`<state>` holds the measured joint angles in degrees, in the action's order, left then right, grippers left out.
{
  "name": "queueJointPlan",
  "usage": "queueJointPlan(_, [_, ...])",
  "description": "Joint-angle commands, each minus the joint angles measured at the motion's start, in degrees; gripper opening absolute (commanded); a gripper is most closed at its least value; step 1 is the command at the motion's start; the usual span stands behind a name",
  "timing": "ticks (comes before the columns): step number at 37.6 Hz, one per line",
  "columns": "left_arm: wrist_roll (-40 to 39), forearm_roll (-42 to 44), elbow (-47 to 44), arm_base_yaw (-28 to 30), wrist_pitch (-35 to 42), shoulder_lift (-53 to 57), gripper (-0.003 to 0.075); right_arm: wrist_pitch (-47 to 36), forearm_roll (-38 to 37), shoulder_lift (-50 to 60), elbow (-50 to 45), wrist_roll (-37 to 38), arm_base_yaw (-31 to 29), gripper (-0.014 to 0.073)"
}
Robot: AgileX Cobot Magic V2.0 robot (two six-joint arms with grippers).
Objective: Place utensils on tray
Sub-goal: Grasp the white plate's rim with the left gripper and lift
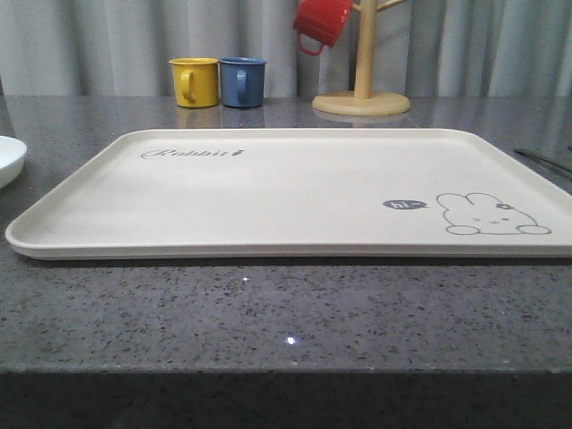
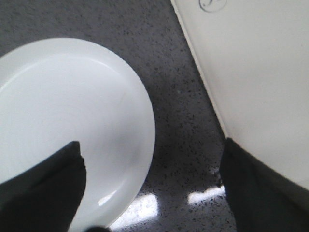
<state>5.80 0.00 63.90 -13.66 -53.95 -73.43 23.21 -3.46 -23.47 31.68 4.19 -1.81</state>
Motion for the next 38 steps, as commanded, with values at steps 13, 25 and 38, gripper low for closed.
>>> queueJointPlan(13, [1.6,0.7,5.7,-0.5,-1.6,-12.7,0.0402,-4.3,-0.2,-0.6,2.1,-0.3,-0.3,0.0582])
queueJointPlan(25, [1.7,0.7,5.7,-0.5,-1.2,-15.3,0.0155,-4.3,-0.2,-0.6,2.1,-0.3,-0.3,0.0582])
queueJointPlan(38, [2.2,2.3,6.7,-0.5,-1.2,-15.3,-0.0018,-4.3,-0.2,-0.6,2.1,-0.3,-0.3,0.0582])
